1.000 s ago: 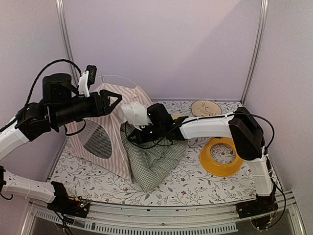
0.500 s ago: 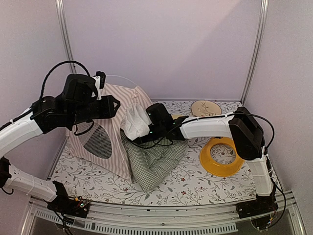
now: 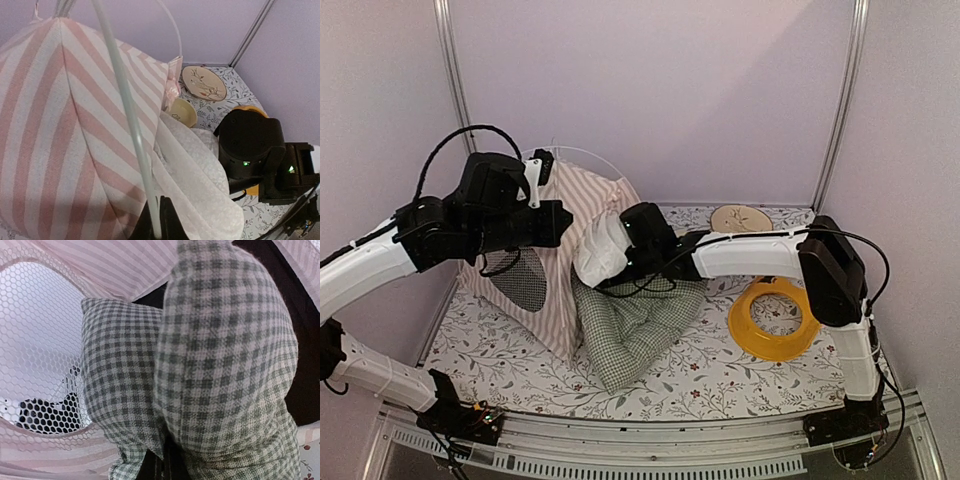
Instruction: Set up the pet tent
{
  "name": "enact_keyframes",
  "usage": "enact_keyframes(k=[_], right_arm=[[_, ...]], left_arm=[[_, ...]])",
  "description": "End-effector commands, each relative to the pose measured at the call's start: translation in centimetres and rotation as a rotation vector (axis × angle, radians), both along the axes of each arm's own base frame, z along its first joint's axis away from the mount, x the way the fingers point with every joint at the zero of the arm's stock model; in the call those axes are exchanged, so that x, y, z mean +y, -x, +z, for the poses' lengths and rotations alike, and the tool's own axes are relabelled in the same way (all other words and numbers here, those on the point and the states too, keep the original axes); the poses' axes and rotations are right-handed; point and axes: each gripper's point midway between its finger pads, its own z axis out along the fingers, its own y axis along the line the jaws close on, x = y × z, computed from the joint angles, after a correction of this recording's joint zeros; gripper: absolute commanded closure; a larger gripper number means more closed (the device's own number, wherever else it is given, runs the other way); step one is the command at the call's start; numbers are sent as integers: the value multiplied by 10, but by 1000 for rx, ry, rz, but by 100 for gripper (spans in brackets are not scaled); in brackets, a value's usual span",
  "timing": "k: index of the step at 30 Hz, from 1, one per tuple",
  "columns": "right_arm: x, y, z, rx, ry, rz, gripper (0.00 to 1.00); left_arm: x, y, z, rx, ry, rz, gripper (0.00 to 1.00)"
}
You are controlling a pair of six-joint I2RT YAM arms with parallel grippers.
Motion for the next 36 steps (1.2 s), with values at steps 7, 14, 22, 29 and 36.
enact_keyframes(k=[7, 14, 22, 29, 36], right_arm=[[-11, -7, 148, -156, -233, -83, 100], [-16, -12, 158, -221, -219, -162, 100], [-5, 35, 179, -355, -243, -59, 100], [-15, 49, 215, -403, -300, -38, 100], [-10, 16, 178, -350, -193, -111, 100]], left_arm=[[-39, 40, 52, -38, 214, -422, 100], [-49, 61, 62, 36, 351, -632, 100], [3, 14, 23, 113, 248, -399, 100], [14, 4, 6, 177, 281, -438, 100], [-9, 26, 3, 252, 333, -617, 100]])
